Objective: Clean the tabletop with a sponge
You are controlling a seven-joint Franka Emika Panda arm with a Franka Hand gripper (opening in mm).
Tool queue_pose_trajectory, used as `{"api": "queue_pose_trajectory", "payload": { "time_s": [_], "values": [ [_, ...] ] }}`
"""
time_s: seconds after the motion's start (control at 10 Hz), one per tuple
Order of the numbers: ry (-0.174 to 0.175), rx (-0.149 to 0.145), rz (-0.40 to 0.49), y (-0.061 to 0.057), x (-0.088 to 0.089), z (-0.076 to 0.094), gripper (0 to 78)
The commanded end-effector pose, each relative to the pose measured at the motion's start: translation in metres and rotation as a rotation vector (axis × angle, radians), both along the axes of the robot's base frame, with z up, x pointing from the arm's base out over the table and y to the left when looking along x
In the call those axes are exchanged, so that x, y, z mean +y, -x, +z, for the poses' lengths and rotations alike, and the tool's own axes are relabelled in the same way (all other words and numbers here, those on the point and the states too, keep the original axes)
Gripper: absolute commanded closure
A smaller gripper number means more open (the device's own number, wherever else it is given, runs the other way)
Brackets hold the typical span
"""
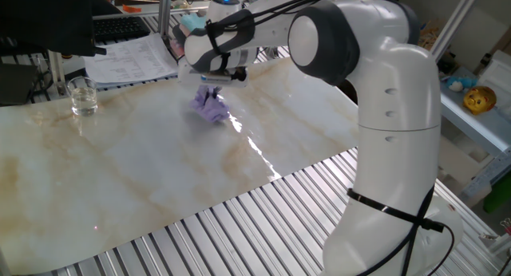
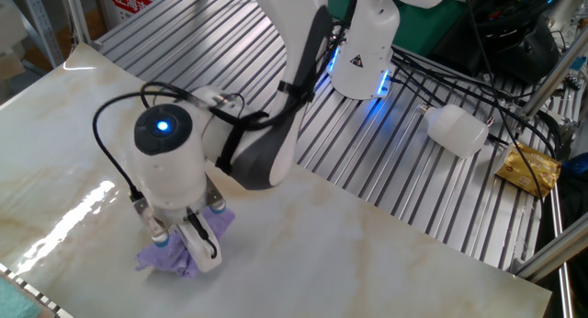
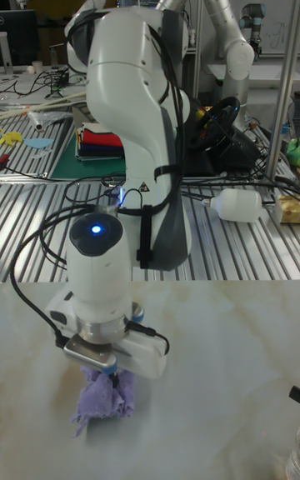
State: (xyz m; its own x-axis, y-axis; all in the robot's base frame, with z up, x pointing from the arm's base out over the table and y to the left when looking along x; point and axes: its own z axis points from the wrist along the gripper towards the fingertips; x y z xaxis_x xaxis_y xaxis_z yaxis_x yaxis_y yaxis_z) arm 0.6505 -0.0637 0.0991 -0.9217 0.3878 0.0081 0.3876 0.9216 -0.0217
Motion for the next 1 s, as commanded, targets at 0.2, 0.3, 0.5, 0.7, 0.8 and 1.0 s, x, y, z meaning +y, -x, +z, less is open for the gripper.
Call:
{"api": "queue_pose_trajectory", "payload": {
  "time_s": [0.2, 0.3, 0.5, 0.7, 0.8, 1.0],
  "values": [
    [-0.004, -0.002, -0.018, -0.001, 0.014, -0.034, 76.4],
    [-0.018, -0.003, -0.027, -0.001, 0.016, -0.037, 76.4],
    [-0.037, -0.002, -0.049, 0.003, 0.025, -0.034, 76.4],
    [-0.045, 0.001, -0.066, 0.005, 0.034, -0.029, 76.4],
    [-0.046, 0.002, -0.069, 0.005, 0.037, -0.028, 76.4],
    [-0.069, 0.001, -0.071, 0.005, 0.039, -0.031, 76.4]
  ]
}}
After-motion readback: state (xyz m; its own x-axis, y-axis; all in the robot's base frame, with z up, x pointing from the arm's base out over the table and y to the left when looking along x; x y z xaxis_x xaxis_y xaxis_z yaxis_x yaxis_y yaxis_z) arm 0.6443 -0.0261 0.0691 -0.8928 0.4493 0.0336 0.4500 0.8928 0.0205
